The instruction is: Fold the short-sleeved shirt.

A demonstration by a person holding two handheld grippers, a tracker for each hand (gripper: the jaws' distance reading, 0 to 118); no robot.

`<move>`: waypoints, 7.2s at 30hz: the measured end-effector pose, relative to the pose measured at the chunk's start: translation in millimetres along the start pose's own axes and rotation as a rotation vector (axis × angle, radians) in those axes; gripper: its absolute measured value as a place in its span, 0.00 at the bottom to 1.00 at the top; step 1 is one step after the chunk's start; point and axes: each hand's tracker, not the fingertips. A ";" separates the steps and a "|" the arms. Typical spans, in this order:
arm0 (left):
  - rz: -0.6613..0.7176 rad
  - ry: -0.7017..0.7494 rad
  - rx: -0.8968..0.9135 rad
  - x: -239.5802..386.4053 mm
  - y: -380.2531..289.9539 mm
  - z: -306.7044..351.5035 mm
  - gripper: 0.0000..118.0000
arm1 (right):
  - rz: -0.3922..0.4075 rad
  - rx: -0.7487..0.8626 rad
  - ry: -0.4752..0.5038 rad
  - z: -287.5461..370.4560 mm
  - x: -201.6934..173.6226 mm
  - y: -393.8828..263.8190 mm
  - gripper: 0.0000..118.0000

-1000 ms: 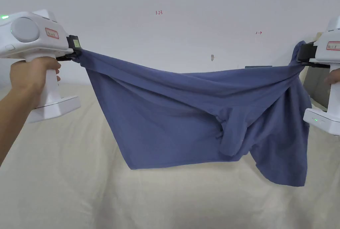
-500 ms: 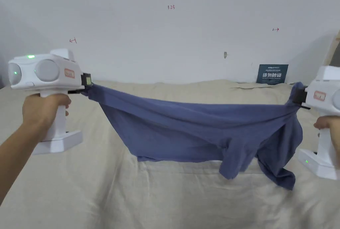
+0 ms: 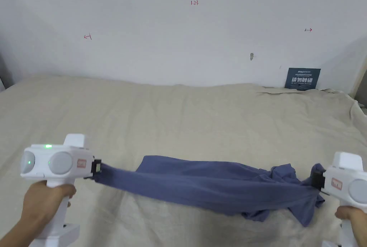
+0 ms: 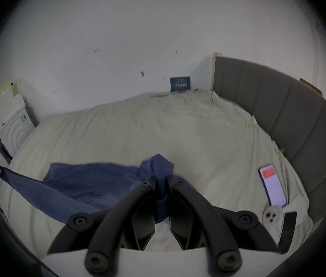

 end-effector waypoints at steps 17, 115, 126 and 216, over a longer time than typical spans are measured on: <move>-0.104 0.021 -0.293 -37.8 -204.0 36.3 0.00 | 0.034 -0.101 0.022 103.1 5.7 -170.8 0.07; -0.138 -0.146 -0.281 144.8 42.3 -216.3 0.03 | 0.115 0.285 -0.143 96.1 -9.2 -51.5 0.00; -0.143 -0.249 -0.124 120.5 48.1 -113.2 0.03 | 0.065 0.071 -0.063 12.8 21.6 -22.5 0.45; -0.024 -0.040 0.303 10.1 162.3 24.4 0.03 | 0.033 0.410 0.123 41.5 -39.7 174.8 0.00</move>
